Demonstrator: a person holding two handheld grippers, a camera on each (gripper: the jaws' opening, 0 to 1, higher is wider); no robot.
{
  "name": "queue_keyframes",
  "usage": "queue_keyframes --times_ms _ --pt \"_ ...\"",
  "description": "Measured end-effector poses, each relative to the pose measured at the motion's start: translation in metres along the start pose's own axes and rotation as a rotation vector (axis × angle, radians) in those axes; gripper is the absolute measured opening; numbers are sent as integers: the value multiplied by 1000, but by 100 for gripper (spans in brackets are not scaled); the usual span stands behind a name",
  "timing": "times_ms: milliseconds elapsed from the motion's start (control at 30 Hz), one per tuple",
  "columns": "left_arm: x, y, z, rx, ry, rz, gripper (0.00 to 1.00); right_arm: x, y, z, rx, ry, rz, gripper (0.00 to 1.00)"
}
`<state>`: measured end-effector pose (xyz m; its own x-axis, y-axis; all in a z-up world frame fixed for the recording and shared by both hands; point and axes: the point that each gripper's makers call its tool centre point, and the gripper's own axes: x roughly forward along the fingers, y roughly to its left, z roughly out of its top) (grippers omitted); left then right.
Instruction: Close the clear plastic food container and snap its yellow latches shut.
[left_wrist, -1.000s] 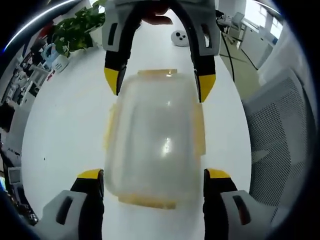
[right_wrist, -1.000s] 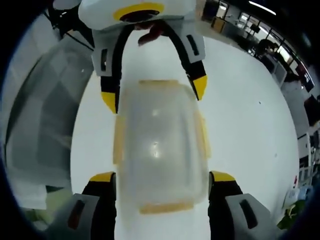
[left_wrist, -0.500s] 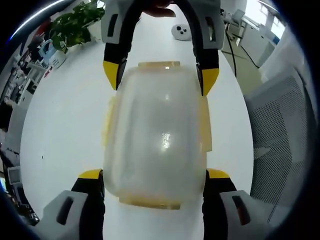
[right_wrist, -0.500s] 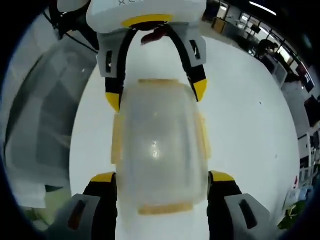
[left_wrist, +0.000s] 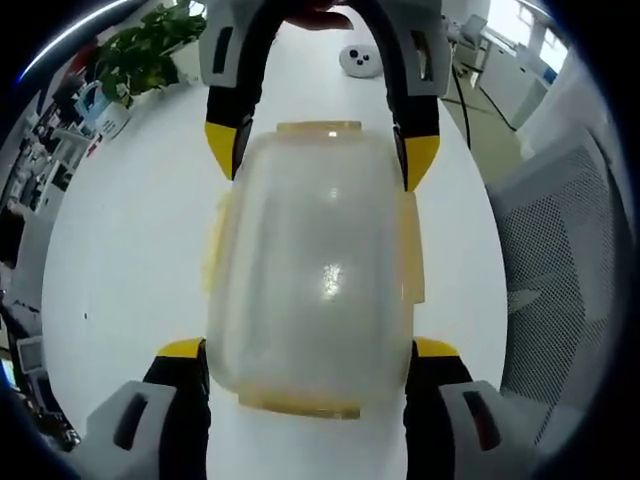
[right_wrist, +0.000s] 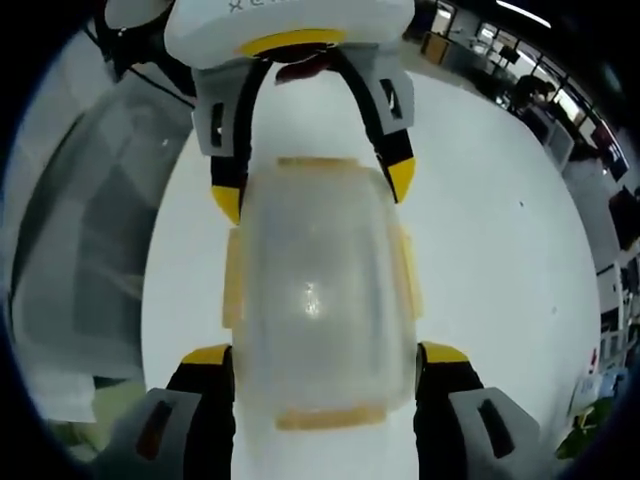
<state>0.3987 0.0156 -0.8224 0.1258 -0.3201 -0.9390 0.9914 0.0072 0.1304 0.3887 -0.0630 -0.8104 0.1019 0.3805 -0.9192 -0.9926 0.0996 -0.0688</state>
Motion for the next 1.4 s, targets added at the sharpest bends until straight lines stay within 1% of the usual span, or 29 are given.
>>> queue_keyframes --times_ms 233,400,567,1033,1400 --pt "-2 -2 -4 -1 -1 0 81 2 2 4 -1 1 3 74" --pt "-4 -5 -12 -4 -1 1 81 5 6 11 -3 5 3 74" --pt "-8 -7 -23 4 12 0 81 9 10 22 2 0 3 74" --pt "-18 -15 -51 -2 19 3 81 21 20 49 -6 2 13 74" --pt "-26 -17 -73 -9 14 9 82 32 24 70 -16 10 21 75"
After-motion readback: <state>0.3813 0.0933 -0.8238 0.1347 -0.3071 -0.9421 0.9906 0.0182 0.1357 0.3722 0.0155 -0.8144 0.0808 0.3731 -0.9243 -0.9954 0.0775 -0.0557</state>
